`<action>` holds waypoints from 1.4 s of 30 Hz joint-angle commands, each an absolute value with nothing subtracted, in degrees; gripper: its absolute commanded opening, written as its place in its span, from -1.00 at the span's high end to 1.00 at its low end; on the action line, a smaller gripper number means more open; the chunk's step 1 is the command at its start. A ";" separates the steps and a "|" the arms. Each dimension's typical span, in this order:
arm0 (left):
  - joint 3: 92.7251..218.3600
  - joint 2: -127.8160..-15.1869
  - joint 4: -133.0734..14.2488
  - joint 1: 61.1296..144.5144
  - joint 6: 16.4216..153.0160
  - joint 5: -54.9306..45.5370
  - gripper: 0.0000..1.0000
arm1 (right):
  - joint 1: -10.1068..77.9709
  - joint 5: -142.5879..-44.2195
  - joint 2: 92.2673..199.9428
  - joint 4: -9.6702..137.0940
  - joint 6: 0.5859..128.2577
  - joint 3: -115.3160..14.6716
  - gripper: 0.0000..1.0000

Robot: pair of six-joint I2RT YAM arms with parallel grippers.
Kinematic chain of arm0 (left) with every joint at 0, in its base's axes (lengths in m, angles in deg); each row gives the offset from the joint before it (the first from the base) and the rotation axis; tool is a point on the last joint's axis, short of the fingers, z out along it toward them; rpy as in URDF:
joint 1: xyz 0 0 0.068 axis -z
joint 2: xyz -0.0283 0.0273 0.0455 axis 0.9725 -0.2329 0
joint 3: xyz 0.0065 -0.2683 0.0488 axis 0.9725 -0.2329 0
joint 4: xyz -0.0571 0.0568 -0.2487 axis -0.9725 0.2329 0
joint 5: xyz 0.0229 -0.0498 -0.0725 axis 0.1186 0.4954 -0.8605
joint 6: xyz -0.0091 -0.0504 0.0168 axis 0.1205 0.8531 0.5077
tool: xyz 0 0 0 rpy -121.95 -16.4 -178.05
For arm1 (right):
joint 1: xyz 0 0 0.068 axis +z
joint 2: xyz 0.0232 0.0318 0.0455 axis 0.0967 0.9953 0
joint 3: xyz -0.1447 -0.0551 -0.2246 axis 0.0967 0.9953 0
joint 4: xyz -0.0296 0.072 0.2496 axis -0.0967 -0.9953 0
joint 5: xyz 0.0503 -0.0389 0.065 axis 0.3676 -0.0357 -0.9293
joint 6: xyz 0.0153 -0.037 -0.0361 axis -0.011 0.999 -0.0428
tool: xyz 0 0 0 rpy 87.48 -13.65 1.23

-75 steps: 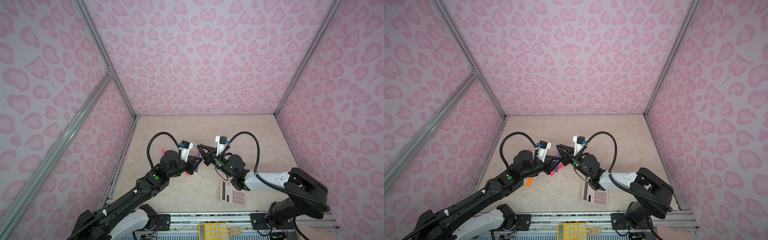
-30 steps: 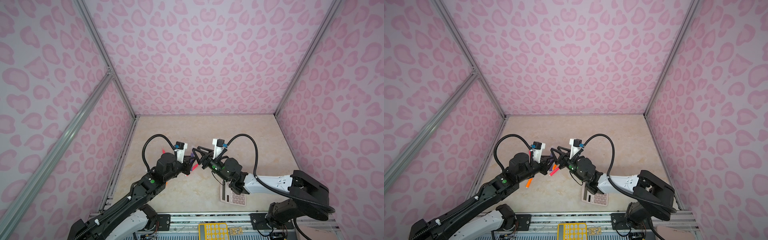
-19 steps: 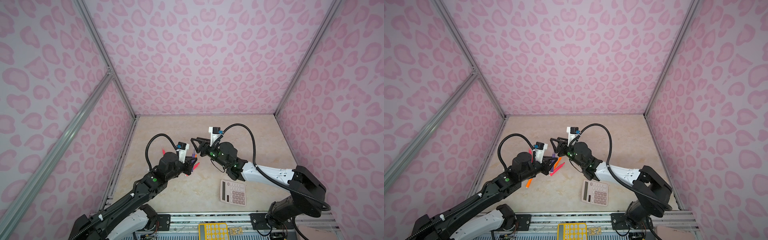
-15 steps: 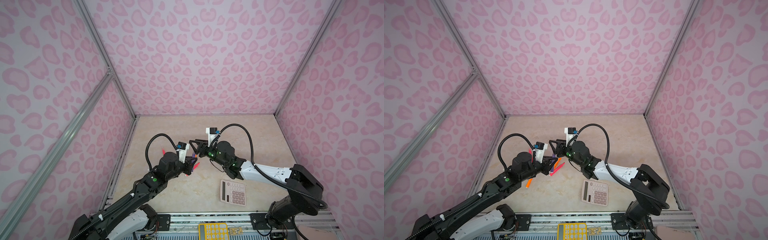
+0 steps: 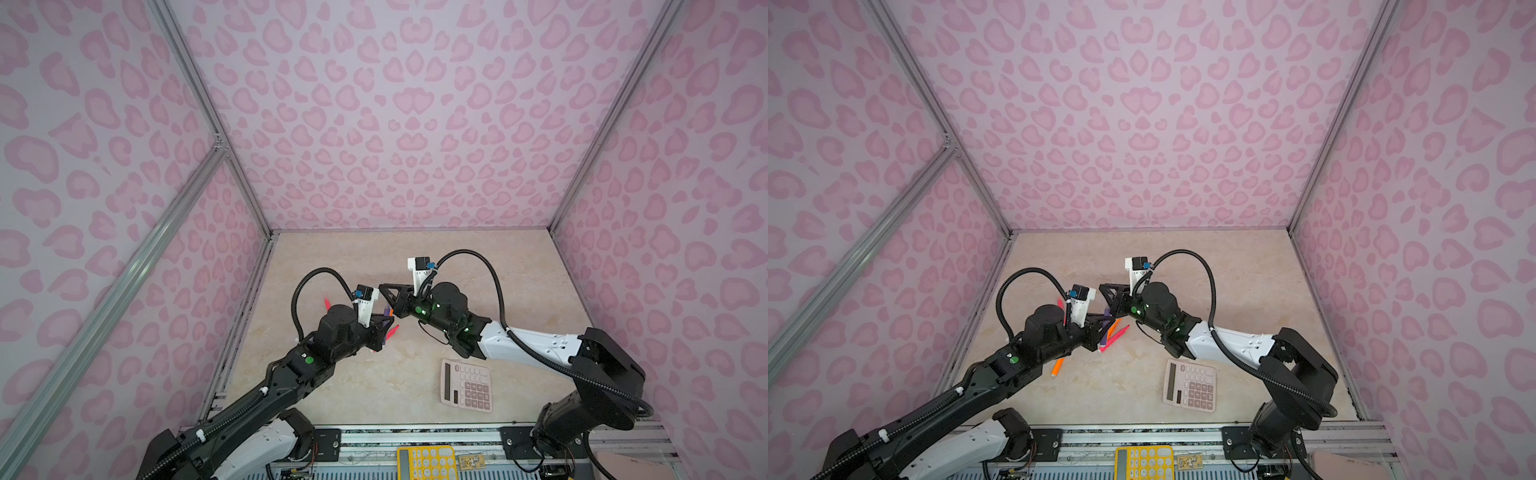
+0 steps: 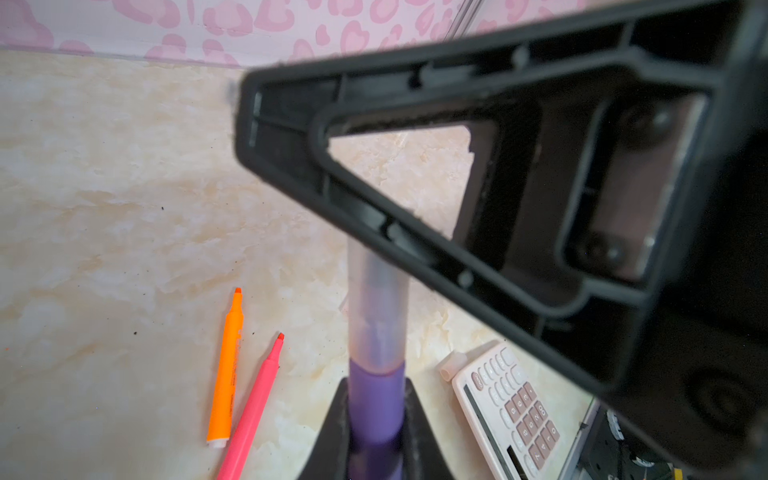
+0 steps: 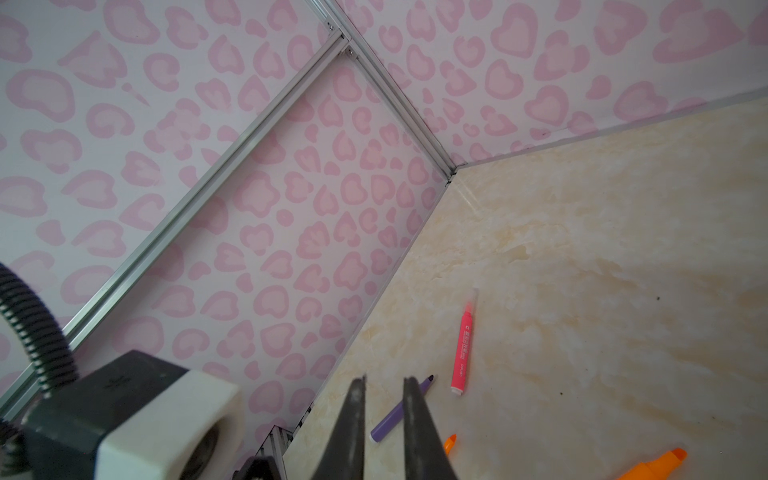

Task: Insert the pens into the pen caps
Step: 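Press the cap down over the marker tip with the right gripper, then open the right gripper and draw it back from the capped marker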

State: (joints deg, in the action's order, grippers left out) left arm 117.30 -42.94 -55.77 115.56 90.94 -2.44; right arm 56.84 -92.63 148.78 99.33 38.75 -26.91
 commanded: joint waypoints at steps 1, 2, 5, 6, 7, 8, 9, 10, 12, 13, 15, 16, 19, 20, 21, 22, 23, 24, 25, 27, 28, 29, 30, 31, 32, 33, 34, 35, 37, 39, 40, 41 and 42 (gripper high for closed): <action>118.34 -43.18 -57.55 115.47 90.88 -0.37 0.94 | 57.27 -93.12 148.61 100.03 38.85 -26.37 0.83; 118.27 -43.14 -57.44 115.47 90.88 -0.13 0.94 | 57.46 -93.08 148.50 99.54 38.98 -26.66 0.88; 118.31 -43.16 -57.20 115.36 90.98 1.06 0.93 | 58.06 -92.65 148.33 99.15 39.58 -26.55 1.00; 118.30 -43.15 -57.21 115.37 91.09 1.25 0.93 | 58.11 -92.61 148.46 99.58 39.66 -26.20 1.00; 118.30 -43.01 -57.14 115.29 91.14 1.37 0.93 | 58.42 -92.53 148.54 100.08 39.64 -26.09 1.00; 118.33 -42.78 -57.13 115.23 91.24 1.43 0.93 | 58.63 -92.32 148.63 100.14 39.80 -25.99 1.00; 118.24 -42.50 -57.07 115.07 91.40 1.51 0.93 | 59.01 -91.99 148.70 100.06 40.08 -26.13 1.00; 118.18 -41.94 -56.98 114.91 91.49 1.71 0.93 | 59.46 -91.43 148.80 99.81 40.52 -26.22 1.00; 117.47 -40.72 -57.15 113.99 91.96 1.79 0.93 | 60.32 -90.62 148.96 99.35 41.05 -26.42 1.00; 116.93 -39.96 -57.39 113.20 92.45 1.47 0.93 | 60.74 -90.13 149.08 99.59 41.24 -26.33 1.00; 116.04 -38.65 -57.90 111.23 93.17 0.04 0.93 | 61.58 -89.70 149.35 100.60 41.52 -25.75 1.00; 115.45 -38.09 -58.18 109.94 93.61 -0.89 0.93 | 62.05 -89.53 149.63 101.13 41.72 -25.52 1.00; 114.39 -36.86 -58.85 106.07 95.11 -4.10 0.93 | 63.57 -88.37 149.93 102.19 42.62 -24.97 1.00; 114.02 -36.43 -59.04 104.84 95.50 -4.91 0.93 | 64.14 -87.70 149.97 102.08 43.00 -24.92 1.00; 113.67 -36.10 -59.27 103.65 95.94 -5.77 0.93 | 64.75 -87.16 150.04 102.04 43.36 -24.98 1.00; 113.42 -35.80 -59.65 102.67 96.42 -6.58 0.93 | 65.09 -86.82 150.14 102.06 43.45 -24.93 1.00; 113.14 -35.56 -59.95 102.05 96.78 -7.33 0.93 | 65.37 -86.61 150.28 102.26 43.53 -24.83 1.00; 112.92 -35.42 -60.30 101.32 97.26 -8.24 0.92 | 65.63 -86.60 150.62 103.01 43.28 -24.44 1.00; 112.78 -35.15 -60.58 100.87 97.53 -9.06 0.93 | 65.71 -86.69 150.82 103.89 43.11 -24.05 1.00; 112.53 -34.53 -60.83 100.14 98.02 -10.03 0.92 | 66.18 -86.71 151.23 105.51 42.82 -23.33 1.00; 112.48 -34.16 -60.98 99.98 98.08 -10.17 0.92 | 66.42 -86.49 151.31 105.66 42.84 -23.25 1.00; 112.22 -33.64 -61.14 99.80 98.13 -10.35 0.92 | 66.69 -86.06 151.46 105.51 43.07 -23.40 1.00; 112.00 -33.19 -61.28 99.61 98.23 -10.41 0.92 | 66.88 -85.75 151.53 105.15 43.17 -23.66 1.00; 111.92 -32.84 -61.43 99.48 98.34 -10.52 0.92 | 67.03 -85.63 151.65 105.14 43.10 -23.65 1.00; 111.78 -32.51 -61.48 99.36 98.43 -10.66 0.93 | 67.14 -85.64 152.01 105.46 43.01 -23.47 1.00; 111.80 -32.21 -61.51 99.22 98.52 -10.78 0.92 | 67.16 -85.77 152.42 106.18 42.56 -23.20 1.00; 111.59 -32.00 -61.67 99.19 98.61 -10.95 0.92 | 67.26 -85.97 152.78 106.92 42.03 -22.97 1.00; 111.51 -31.83 -61.78 99.12 98.70 -10.93 0.92 | 67.37 -86.30 153.22 107.81 41.67 -22.72 1.00; 111.48 -31.81 -61.78 99.01 98.63 -10.84 0.92 | 68.03 -86.47 154.29 108.98 40.97 -22.64 1.00; 111.40 -31.90 -61.69 98.87 98.53 -10.00 0.92 | 68.97 -85.45 154.98 109.37 40.42 -22.73 1.00; 111.35 -31.98 -61.40 98.91 98.40 -9.00 0.92 | 69.56 -84.53 155.10 109.19 40.33 -22.79 1.00; 111.42 -32.07 -60.93 98.86 98.12 -7.98 0.92 | 69.89 -83.34 155.10 108.85 40.33 -22.68 1.00; 111.72 -32.09 -60.13 98.88 97.29 -6.53 0.92 | 70.29 -82.07 155.04 108.01 40.37 -22.78 1.00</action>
State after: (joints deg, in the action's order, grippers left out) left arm 111.01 -32.10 -50.20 100.06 93.50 -25.98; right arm 68.07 -76.94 154.59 114.02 40.71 -23.68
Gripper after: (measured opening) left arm 0.172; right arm 0.142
